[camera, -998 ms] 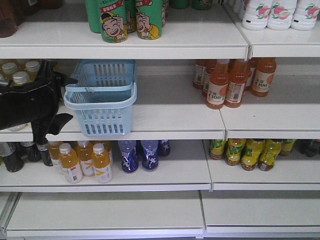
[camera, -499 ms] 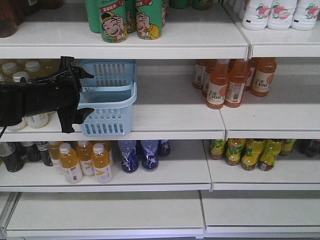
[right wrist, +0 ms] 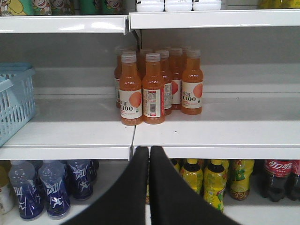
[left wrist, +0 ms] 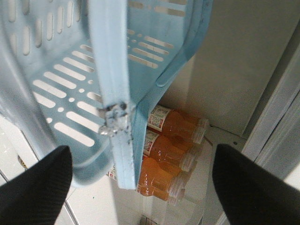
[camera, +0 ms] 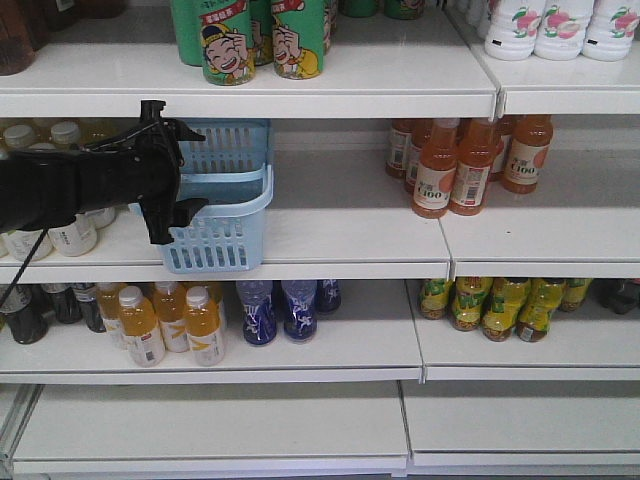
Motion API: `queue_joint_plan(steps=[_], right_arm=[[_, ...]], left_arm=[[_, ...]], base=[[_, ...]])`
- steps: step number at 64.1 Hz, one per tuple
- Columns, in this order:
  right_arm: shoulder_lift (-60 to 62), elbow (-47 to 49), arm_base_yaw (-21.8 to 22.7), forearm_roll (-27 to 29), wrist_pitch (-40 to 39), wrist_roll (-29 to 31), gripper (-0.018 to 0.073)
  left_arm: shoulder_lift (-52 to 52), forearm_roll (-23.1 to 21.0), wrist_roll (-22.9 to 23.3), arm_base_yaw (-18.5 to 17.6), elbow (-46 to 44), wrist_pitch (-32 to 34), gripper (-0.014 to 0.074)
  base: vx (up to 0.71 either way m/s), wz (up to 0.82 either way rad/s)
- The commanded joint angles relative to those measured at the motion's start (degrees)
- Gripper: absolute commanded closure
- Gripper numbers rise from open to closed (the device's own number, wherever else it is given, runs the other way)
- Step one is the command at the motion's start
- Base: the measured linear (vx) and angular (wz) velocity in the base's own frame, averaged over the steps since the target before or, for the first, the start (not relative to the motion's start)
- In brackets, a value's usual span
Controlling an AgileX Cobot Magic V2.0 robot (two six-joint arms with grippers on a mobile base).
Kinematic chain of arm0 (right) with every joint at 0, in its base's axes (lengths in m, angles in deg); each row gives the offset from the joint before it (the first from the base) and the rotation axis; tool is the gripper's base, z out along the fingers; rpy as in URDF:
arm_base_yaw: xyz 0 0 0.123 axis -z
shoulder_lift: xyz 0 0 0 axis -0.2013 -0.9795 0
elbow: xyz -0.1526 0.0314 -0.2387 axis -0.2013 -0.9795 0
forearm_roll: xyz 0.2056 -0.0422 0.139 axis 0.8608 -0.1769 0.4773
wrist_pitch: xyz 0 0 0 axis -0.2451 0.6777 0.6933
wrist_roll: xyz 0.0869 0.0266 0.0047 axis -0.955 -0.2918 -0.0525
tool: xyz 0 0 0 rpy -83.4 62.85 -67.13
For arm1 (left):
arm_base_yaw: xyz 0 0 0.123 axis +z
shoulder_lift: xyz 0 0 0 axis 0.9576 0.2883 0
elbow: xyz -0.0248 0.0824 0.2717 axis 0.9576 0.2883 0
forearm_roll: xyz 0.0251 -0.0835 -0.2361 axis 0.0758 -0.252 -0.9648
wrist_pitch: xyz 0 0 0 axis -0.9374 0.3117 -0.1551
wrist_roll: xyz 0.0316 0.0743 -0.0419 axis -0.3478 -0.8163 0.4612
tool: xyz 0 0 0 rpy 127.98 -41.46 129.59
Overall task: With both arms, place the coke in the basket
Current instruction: 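Reach the left gripper to the basket handle and close on it, then lift the basket by its handle with the left gripper off the shelf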
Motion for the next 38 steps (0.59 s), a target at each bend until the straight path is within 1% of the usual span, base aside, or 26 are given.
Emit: queue_joint_plan(steps=[1,7,12,18,21,26,28,32,38], right_arm=[[1.06,-0.65,0.0,-0.31,-4.06,0.69,0.0569],[1.06,-0.65,0.0,-0.31,-4.06,0.69,0.0569],[1.06,-0.65,0.0,-0.31,-4.06,0.69,0.0569],[1.06,-0.65,0.0,-0.31,-4.06,0.69,0.0569],[1.06,-0.65,0.0,-0.31,-4.06,0.69,0.0569],[1.06,-0.65,0.0,-0.31,-4.06,0.69,0.0569],[1.06,-0.65,0.0,-0.31,-4.06,0.69,0.0569],[1.06,-0.65,0.0,-0.31,-4.06,0.69,0.0569],[1.06,-0.65,0.0,-0.31,-4.06,0.69,0.0569]], left_arm=[[-1.81,-1.36,0.24,-0.28,-3.11,-0.86,0.0006],[-0.45,-1.58,0.3,-0.28,-4.33,-0.92,0.0011],[0.47,-2.91,0.24,-0.28,-5.34,-0.92,0.0027],[1.99,-3.38,0.09,-0.28,-6.6,-0.92,0.0074],[2.65,-3.89,-0.91,-0.28,-7.29,-0.92,0.0108],[3.74,-6.14,-3.57,-0.28,-8.15,-1.25,0.0199],[3.81,-7.56,-4.7,-0.28,-8.3,-1.34,0.0227],[4.18,-10.46,-6.85,-0.28,-8.3,-1.34,0.0318],[4.46,-10.46,-7.25,-0.15,-8.78,-0.92,0.0458]], base=[[0.0,0.0],[0.0,0.0],[0.0,0.0],[0.0,0.0],[0.0,0.0],[0.0,0.0],[0.0,0.0],[0.0,0.0],[0.0,0.0]])
